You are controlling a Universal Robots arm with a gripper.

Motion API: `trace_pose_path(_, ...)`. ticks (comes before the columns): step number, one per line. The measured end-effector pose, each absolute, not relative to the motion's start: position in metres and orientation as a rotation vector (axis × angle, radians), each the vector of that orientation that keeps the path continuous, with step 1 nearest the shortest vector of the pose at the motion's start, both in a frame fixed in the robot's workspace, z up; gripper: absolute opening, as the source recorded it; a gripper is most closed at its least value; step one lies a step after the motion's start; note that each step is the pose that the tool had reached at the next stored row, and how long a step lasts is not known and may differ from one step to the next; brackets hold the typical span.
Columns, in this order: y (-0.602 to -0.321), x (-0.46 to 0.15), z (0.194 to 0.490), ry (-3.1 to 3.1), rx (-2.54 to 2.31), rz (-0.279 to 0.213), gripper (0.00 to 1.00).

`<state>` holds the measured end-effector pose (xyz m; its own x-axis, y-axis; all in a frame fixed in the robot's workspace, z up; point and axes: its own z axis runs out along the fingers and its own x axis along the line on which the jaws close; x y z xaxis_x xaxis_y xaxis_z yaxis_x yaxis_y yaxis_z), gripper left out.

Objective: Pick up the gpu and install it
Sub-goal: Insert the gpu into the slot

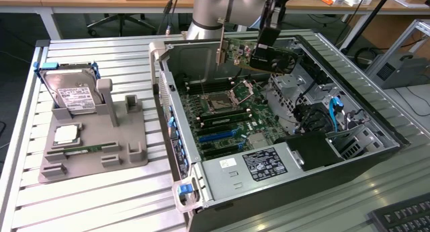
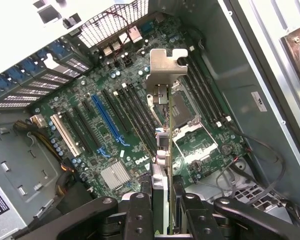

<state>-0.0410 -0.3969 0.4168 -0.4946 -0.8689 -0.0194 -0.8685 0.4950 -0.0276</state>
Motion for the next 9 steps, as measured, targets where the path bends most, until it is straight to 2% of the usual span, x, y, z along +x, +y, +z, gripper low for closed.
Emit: trace_pose_path(9,-0.3972,-0.0410,0.4168,2.665,-1.604,-0.021,0.27)
